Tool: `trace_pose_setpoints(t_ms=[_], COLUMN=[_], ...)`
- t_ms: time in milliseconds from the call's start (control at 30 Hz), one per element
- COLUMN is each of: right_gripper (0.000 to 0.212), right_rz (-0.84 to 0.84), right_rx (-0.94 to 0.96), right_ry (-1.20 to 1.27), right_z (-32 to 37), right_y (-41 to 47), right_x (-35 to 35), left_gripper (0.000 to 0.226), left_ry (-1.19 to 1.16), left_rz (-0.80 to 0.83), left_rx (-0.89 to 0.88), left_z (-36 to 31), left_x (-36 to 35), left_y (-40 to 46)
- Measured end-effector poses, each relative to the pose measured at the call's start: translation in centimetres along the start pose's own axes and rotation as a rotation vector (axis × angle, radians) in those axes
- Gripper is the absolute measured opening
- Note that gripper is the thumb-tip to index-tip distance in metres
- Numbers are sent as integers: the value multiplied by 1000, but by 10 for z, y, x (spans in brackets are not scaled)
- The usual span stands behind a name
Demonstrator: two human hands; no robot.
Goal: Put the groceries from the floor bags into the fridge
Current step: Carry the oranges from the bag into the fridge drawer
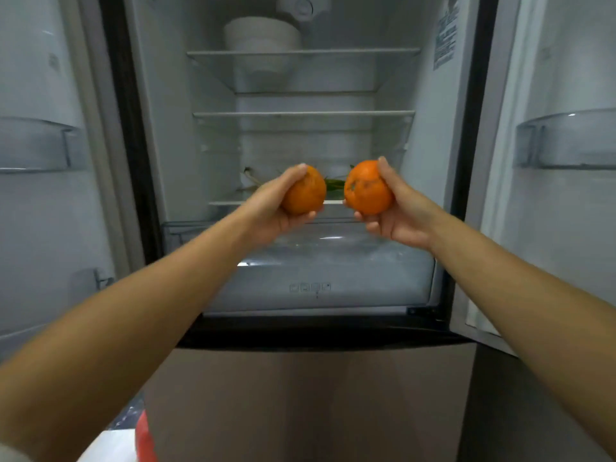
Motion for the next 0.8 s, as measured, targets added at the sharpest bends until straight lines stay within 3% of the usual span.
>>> trace_pose_setpoints(t_ms=[100,200,367,500,633,700,800], right_gripper=[47,44,54,57,49,47,45], right_rz=[-140,-276,-340,-314,-206,-166,-113], right_rx=[92,51,-368,-665,-823,-880,-936], right_ry=[-335,-846,-1528,-1621,-1538,-1560,-1633], right_z=[38,62,62,44,51,59,62], right_y=[29,62,143,205,224,220,217], right_x=[5,24,56,86,92,90,87], left_gripper=[28,50,51,52,62,59,54], left_ry=[321,740,1201,1465,1495,1486,1524], left_rz=[122,231,512,800,976,1028,1127], left_rx=[-72,-52,24,156,134,74,136], left_z=[-21,-11,31,91,127,135,158], left_x=[-11,-10,-19,-24,-31,-30,-13], left_y=[46,97,171,210,223,221,216])
Point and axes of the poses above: each hand's wrist, its own y-axis towards the middle knuckle, its own x-axis out of the back of the hand, z = x × y, the point moved 4 cm from there along y, towards the middle knuckle, and after that the axes turned 14 degrees about -x, right-handed, at the moved point
